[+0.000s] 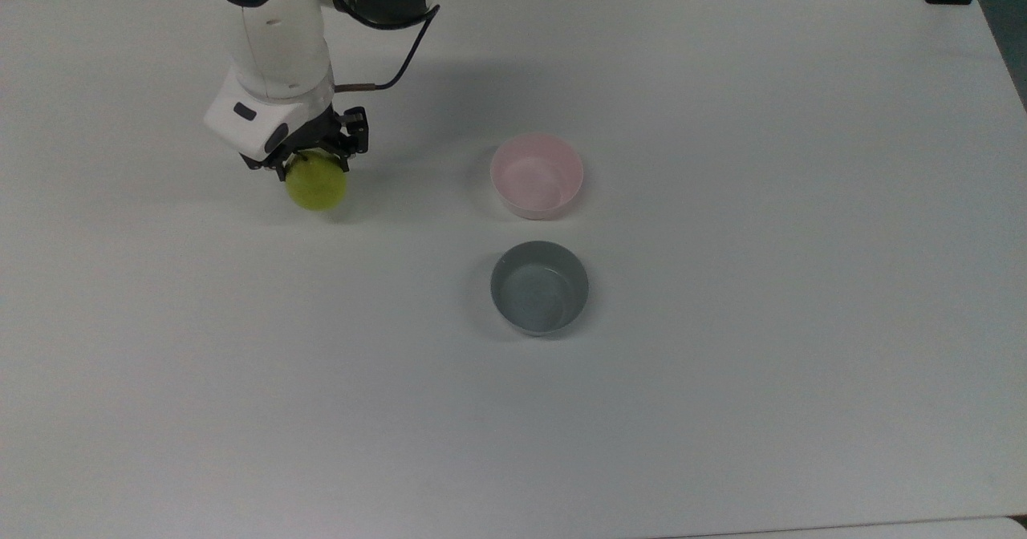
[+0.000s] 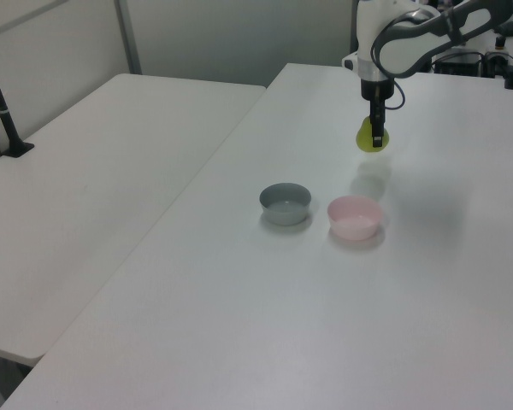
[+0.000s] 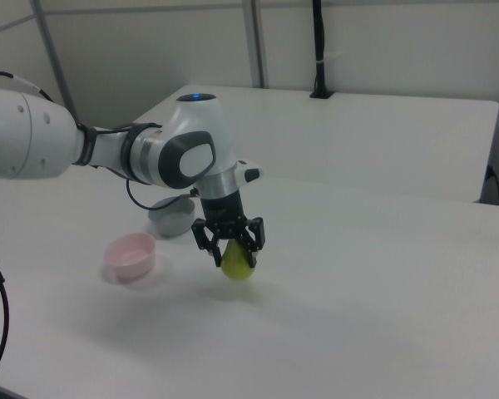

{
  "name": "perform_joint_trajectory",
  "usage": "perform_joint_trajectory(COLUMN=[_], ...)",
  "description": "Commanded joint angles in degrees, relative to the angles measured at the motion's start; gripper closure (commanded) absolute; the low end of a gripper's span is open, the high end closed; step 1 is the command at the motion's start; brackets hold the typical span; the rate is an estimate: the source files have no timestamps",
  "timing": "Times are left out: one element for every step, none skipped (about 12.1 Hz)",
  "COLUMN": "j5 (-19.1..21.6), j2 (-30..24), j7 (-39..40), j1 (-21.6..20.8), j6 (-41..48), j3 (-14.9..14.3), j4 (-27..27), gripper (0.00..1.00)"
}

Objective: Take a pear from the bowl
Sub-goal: 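Lower the held pear onto the table beside the bowls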

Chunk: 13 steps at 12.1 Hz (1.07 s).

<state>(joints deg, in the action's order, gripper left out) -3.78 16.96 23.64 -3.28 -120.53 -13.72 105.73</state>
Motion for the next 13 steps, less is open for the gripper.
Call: perform_joint_trajectory(j5=[0.4, 0.3, 0.3, 0.3, 0.3, 0.2, 0.1, 0.0, 0.0, 0.0, -0.1, -0.1, -0.1], j2=[1.0, 1.7, 2.0, 2.5, 2.9, 3.0, 3.1, 3.1, 3.1, 3.0, 3.0, 3.0, 2.9], j7=[0.4, 0.4, 0.4, 0.4, 0.4, 0.4, 0.4, 0.4, 0.4, 0.4, 0.4, 0.4, 0.4], j1=[-0.3, -0.3, -0.3, -0.3, -0.2, -0.2, -0.2, -0.2, -0.2, -0.2, 0.2, 0.2, 0.3], j6=[-2.8, -3.0, -4.4, -5.1, -5.2, -5.2, -5.2, -5.2, -5.1, -5.1, -5.0, -4.9, -4.7], j3=[-0.4, -0.4, -0.4, -0.4, -0.5, -0.5, -0.5, -0.5, -0.5, -0.5, -0.5, -0.5, -0.5], j4=[0.7, 0.6, 0.8, 1.2, 1.1, 1.1, 1.2, 1.2, 1.2, 1.2, 1.2, 1.2, 1.1], gripper=[0.43, 0.42, 0.42, 0.42, 0.41, 0.38, 0.37, 0.32, 0.19, 0.03, 0.00, 0.00, 0.00])
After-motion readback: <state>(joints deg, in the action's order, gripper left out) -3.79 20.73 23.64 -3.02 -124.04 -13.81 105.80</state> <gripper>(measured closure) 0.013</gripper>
